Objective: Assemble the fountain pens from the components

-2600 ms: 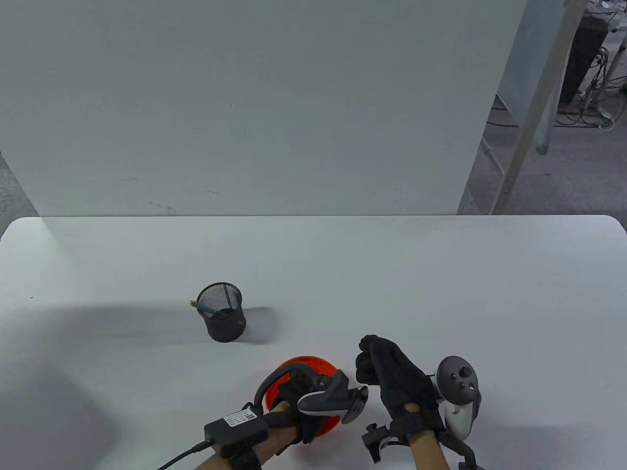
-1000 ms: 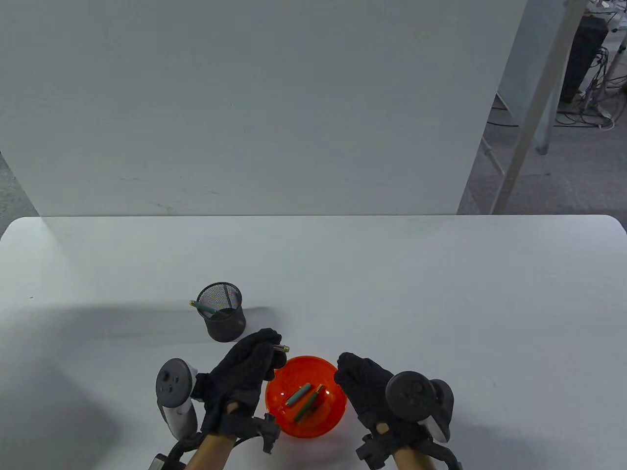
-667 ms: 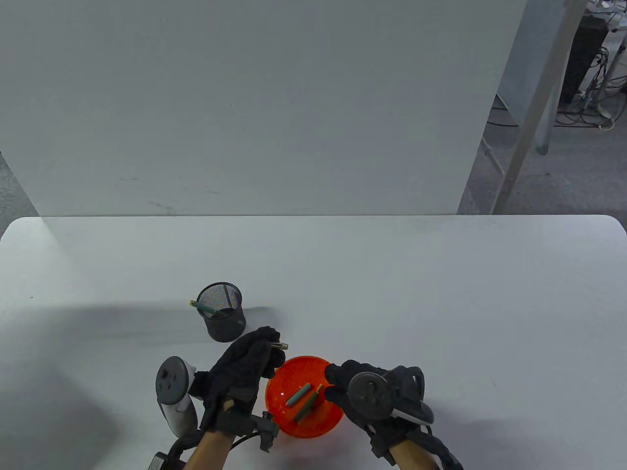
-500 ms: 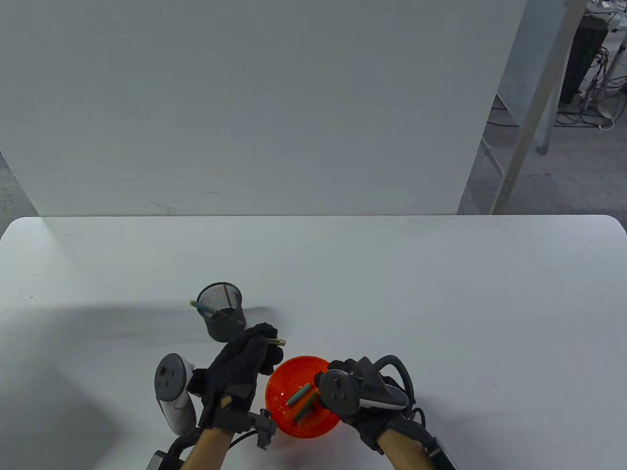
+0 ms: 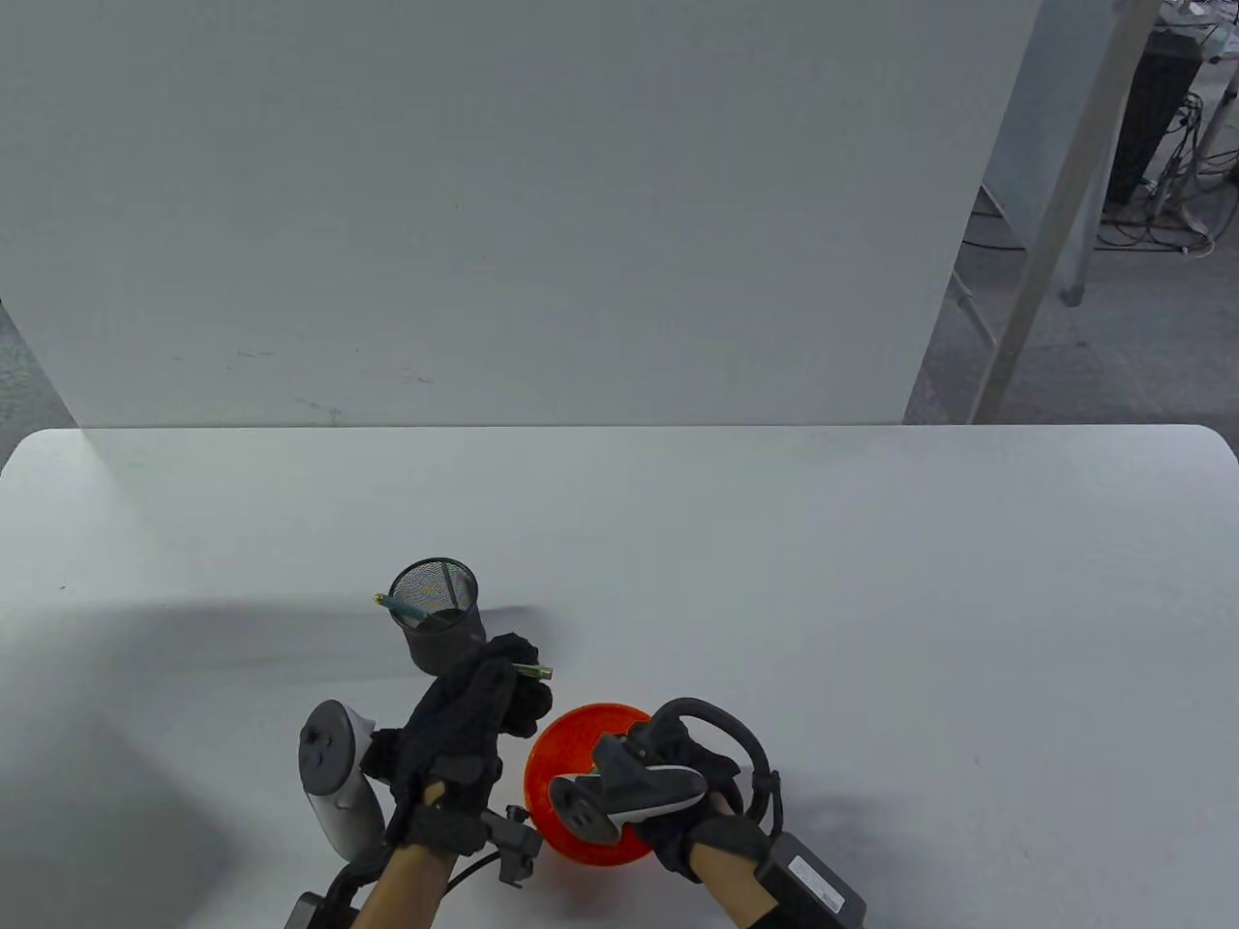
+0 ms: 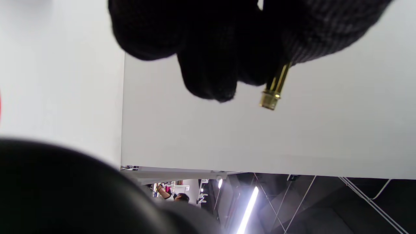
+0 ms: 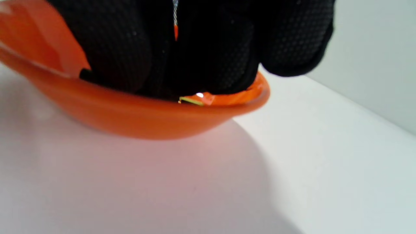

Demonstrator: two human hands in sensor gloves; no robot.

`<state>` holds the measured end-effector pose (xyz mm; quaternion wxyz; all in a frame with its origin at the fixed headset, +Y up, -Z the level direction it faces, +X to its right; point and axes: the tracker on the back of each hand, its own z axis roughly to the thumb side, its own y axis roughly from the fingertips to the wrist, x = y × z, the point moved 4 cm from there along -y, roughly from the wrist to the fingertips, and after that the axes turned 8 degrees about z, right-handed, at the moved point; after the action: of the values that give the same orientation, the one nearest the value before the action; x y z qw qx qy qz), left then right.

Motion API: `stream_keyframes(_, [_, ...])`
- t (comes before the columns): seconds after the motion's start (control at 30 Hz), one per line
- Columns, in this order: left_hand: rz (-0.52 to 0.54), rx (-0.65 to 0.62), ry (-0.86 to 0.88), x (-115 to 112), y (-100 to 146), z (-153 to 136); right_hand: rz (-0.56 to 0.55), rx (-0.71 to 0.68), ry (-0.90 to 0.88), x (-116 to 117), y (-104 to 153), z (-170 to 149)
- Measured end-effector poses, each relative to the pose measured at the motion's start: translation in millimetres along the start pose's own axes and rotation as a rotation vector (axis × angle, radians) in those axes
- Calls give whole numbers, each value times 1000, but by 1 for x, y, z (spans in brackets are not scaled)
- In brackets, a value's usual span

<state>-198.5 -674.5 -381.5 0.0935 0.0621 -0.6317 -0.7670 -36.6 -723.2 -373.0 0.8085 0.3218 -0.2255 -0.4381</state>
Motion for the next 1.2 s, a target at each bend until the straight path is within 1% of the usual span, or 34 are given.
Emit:
stream_keyframes(0.13, [0, 4, 7, -1, 0, 0, -16, 14, 4, 1, -1, 0])
stream_keyframes(0.23, [-12, 7, 2, -2, 0, 0, 22, -2, 22, 4, -4, 6])
stream_keyframes(0.37, [-10, 12, -11, -2, 0, -2, 18, -6, 67, 4, -6, 12])
stream_keyframes(0.47, [-19, 17, -12, -3, 0, -2, 40, 1, 34, 3, -10, 11])
stream_keyframes(0.57, [-17, 19, -14, -3, 0, -2, 21, 2, 15, 3, -13, 11])
stream_keyframes(0.73, [-35, 25, 5, -6, 0, -3, 19, -36, -30, 5, -16, 7])
stream_keyframes(0.83, [-31, 25, 4, -6, 0, -4, 40, -38, -45, 5, -19, 7])
stream_keyframes(1.03, [-21, 26, 14, -5, 0, -3, 71, -31, 78, 5, -25, 22])
stream_keyframes(1.2, [-18, 24, 28, -4, 1, -3, 91, -25, 128, 3, -26, 26])
